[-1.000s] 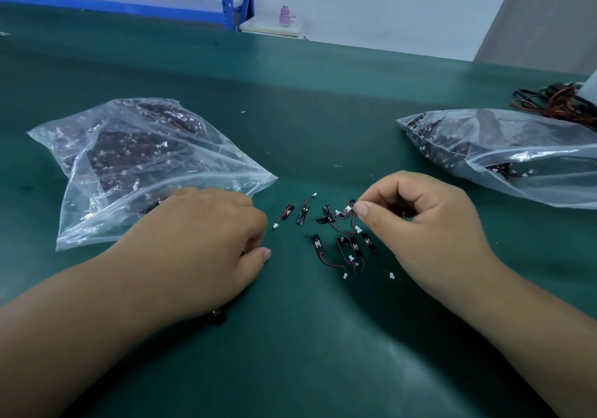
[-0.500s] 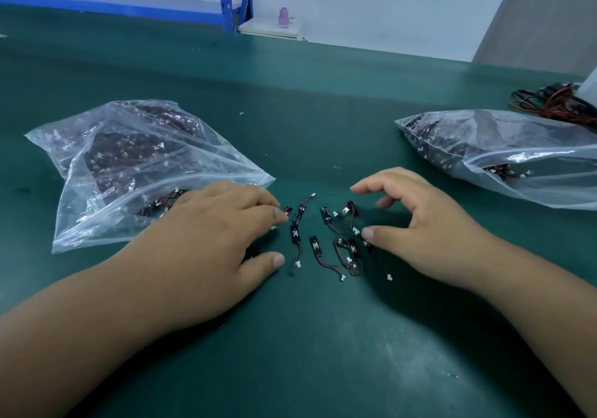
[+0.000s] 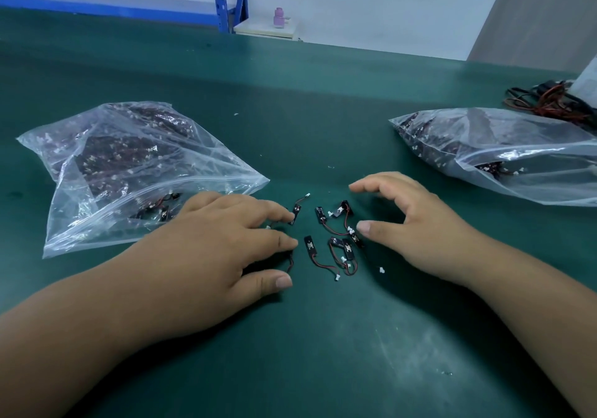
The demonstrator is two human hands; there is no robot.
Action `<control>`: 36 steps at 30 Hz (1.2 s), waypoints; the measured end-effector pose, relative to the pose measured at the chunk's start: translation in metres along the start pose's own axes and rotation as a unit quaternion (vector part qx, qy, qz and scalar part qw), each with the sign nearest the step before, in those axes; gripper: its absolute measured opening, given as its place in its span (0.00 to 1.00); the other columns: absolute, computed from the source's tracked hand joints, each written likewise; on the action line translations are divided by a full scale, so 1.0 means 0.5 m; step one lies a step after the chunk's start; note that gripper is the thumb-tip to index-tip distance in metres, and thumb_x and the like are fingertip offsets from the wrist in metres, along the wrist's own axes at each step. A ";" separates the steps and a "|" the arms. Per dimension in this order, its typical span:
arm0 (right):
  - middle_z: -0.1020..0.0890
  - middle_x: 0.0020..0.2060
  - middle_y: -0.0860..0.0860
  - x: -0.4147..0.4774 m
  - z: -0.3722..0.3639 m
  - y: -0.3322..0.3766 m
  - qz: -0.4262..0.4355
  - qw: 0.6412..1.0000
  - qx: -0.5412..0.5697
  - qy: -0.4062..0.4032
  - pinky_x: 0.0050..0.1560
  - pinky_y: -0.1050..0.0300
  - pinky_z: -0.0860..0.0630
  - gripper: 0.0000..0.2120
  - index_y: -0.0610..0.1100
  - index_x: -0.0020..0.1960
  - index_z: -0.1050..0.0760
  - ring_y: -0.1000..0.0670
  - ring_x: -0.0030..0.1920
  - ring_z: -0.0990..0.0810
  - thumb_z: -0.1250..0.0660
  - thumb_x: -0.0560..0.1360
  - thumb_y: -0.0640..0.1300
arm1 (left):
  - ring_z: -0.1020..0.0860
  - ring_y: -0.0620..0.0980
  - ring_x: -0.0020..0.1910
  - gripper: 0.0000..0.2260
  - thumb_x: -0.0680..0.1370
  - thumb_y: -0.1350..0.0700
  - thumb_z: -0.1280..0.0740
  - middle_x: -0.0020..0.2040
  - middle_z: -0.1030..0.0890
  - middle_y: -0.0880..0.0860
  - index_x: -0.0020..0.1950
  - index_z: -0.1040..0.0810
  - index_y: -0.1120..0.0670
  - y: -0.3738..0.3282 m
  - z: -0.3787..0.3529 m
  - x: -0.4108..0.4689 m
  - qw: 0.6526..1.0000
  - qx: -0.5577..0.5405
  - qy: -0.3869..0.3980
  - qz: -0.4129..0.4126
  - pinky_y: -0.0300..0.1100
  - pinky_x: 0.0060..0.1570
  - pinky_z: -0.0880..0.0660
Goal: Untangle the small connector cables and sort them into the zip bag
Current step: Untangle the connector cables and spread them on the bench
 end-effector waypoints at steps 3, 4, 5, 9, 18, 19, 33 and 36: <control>0.31 0.63 0.71 -0.001 -0.001 0.003 0.002 1.000 0.007 0.023 0.76 0.46 0.42 0.24 0.70 0.60 0.30 0.57 0.71 0.35 0.30 0.65 0.59 | 0.34 0.39 0.67 0.27 0.75 0.30 0.51 0.70 0.31 0.35 0.67 0.26 0.38 0.009 0.004 0.001 1.000 -0.008 -0.002 0.030 0.42 0.65 0.40; 0.31 0.63 0.72 -0.001 -0.003 0.003 0.002 1.000 -0.004 0.023 0.76 0.47 0.43 0.25 0.70 0.60 0.31 0.58 0.71 0.36 0.31 0.64 0.62 | 0.36 0.38 0.69 0.29 0.74 0.29 0.53 0.71 0.33 0.34 0.69 0.28 0.38 0.014 0.002 0.001 0.999 -0.008 0.007 0.041 0.41 0.67 0.42; 0.32 0.63 0.73 -0.002 -0.005 0.004 0.002 1.000 -0.023 0.020 0.76 0.50 0.45 0.27 0.71 0.61 0.32 0.59 0.71 0.37 0.32 0.63 0.65 | 0.37 0.37 0.70 0.32 0.73 0.27 0.55 0.72 0.35 0.33 0.70 0.30 0.37 0.018 -0.002 0.001 0.999 -0.006 0.018 0.048 0.41 0.69 0.43; 0.36 0.64 0.72 -0.002 -0.016 0.008 0.014 0.994 -0.111 0.008 0.71 0.58 0.51 0.38 0.68 0.68 0.36 0.62 0.70 0.41 0.40 0.58 0.74 | 0.41 0.35 0.72 0.36 0.70 0.25 0.60 0.73 0.39 0.32 0.72 0.33 0.36 0.024 -0.014 0.000 0.997 0.000 0.045 0.055 0.43 0.73 0.45; 0.33 0.64 0.72 0.002 -0.012 -0.001 0.013 0.999 -0.050 0.019 0.76 0.51 0.48 0.27 0.75 0.59 0.35 0.62 0.69 0.37 0.36 0.61 0.69 | 0.51 0.30 0.73 0.37 0.70 0.23 0.63 0.75 0.44 0.28 0.76 0.42 0.34 0.017 -0.028 0.002 0.998 -0.004 0.061 0.034 0.37 0.71 0.55; 0.31 0.64 0.71 0.004 -0.009 -0.006 0.006 1.000 -0.024 0.015 0.76 0.48 0.45 0.25 0.74 0.59 0.33 0.59 0.70 0.36 0.34 0.62 0.66 | 0.52 0.30 0.73 0.36 0.70 0.24 0.62 0.75 0.46 0.27 0.76 0.43 0.33 0.016 -0.027 0.002 0.998 -0.004 0.061 0.032 0.37 0.72 0.56; 0.31 0.63 0.68 -0.001 -0.004 -0.010 -0.019 0.999 -0.041 -0.002 0.76 0.49 0.45 0.26 0.68 0.64 0.31 0.59 0.69 0.36 0.27 0.68 0.58 | 0.49 0.28 0.71 0.40 0.69 0.23 0.64 0.74 0.40 0.30 0.76 0.40 0.36 0.022 -0.025 0.002 0.998 -0.012 0.052 0.036 0.34 0.69 0.56; 0.29 0.62 0.67 0.000 -0.002 -0.011 -0.021 0.999 -0.026 -0.019 0.75 0.46 0.41 0.25 0.64 0.63 0.28 0.58 0.68 0.33 0.31 0.67 0.62 | 0.50 0.28 0.72 0.39 0.70 0.23 0.62 0.74 0.40 0.29 0.76 0.40 0.36 0.014 -0.030 0.003 0.998 -0.025 0.060 0.015 0.35 0.70 0.55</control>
Point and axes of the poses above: each hand's wrist, its own x-axis towards the middle knuckle, its own z-axis out of the back of the hand, y = z × x, the point moved 8 cm from there along x, towards the middle knuckle
